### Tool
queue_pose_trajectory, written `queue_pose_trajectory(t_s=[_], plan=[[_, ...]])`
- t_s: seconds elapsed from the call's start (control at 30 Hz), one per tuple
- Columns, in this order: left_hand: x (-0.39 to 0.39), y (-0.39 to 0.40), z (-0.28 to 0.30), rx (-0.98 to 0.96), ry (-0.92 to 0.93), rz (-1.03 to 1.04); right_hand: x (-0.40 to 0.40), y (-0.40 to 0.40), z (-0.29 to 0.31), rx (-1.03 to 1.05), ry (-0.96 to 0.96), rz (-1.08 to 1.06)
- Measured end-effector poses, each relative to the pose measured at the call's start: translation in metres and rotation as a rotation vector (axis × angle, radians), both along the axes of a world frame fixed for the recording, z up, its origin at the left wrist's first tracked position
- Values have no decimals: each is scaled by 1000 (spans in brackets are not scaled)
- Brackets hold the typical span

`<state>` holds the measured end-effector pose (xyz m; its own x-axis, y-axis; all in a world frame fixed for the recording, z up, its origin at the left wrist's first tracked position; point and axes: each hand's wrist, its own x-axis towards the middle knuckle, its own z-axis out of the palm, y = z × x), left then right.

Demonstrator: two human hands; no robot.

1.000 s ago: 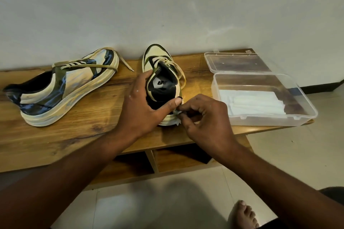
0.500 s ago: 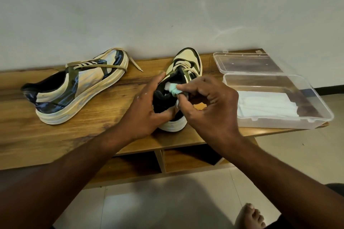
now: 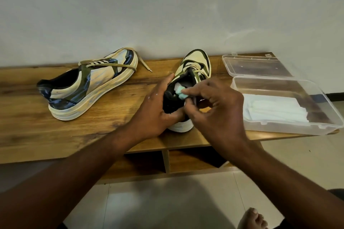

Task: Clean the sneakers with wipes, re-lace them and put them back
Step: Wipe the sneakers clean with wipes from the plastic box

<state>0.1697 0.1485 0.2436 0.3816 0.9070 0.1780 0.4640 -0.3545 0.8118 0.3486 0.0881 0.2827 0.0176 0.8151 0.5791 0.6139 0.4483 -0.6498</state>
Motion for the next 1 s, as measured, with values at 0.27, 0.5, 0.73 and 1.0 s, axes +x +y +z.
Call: queue_pose_trajectory(t_s=[0.27, 0.5, 0.73, 1.0], plan=[[-3, 0, -3, -3, -28, -1, -5, 1, -3, 12, 31, 36], [4, -15, -7, 27, -59, 97, 22, 15, -13, -171, 136, -125], [-2, -6, -11, 26, -66, 159, 20, 12, -30, -297, 218, -125], [-31, 9, -3, 32, 37, 187, -9, 12, -33, -109, 42, 12]])
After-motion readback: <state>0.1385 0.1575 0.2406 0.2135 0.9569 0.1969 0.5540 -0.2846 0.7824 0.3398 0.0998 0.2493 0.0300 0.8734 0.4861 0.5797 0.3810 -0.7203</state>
